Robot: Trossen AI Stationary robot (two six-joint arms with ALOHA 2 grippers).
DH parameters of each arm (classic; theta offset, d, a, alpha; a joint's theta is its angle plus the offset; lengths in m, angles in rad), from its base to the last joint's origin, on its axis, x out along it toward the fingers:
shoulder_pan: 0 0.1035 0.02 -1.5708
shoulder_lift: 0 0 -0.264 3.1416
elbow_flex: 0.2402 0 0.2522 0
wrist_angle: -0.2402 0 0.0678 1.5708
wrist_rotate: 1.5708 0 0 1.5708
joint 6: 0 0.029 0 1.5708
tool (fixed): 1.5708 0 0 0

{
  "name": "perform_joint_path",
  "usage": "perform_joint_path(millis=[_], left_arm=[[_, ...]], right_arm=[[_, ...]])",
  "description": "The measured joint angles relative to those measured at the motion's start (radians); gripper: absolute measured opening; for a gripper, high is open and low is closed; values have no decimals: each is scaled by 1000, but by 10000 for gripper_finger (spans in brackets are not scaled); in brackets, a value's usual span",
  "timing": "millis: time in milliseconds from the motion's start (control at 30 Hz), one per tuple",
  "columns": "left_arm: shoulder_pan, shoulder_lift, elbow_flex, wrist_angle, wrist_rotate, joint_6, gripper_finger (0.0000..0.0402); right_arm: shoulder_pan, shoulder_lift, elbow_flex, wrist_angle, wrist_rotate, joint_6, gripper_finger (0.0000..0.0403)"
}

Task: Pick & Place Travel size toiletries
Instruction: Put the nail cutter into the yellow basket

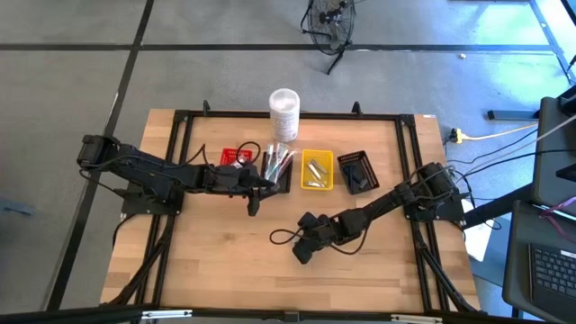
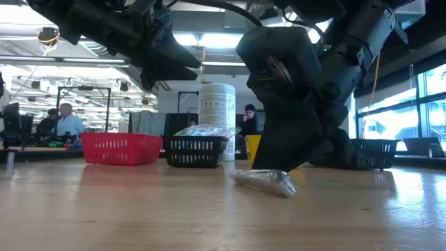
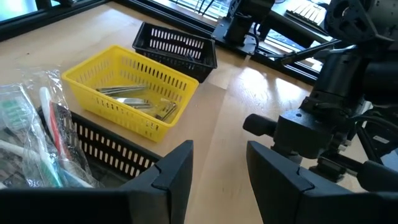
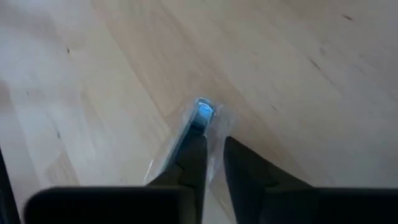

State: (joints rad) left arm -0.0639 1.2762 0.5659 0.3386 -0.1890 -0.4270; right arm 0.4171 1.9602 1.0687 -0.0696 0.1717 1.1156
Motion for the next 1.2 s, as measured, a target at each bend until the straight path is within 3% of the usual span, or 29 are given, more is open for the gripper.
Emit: perform_joint_path(millis=[233,967,1200], left_arm=[[0,0,0,-7,0,12,146],[-48,1,0,-82,0,-23,146],[-110,1,0,-83,0,-55,146]], right_arm=[[1,0,0,0,15,-51,6],[-39,-13,0,-16,49,-265,1],[-47,-104,0,-130,98,-299,0]])
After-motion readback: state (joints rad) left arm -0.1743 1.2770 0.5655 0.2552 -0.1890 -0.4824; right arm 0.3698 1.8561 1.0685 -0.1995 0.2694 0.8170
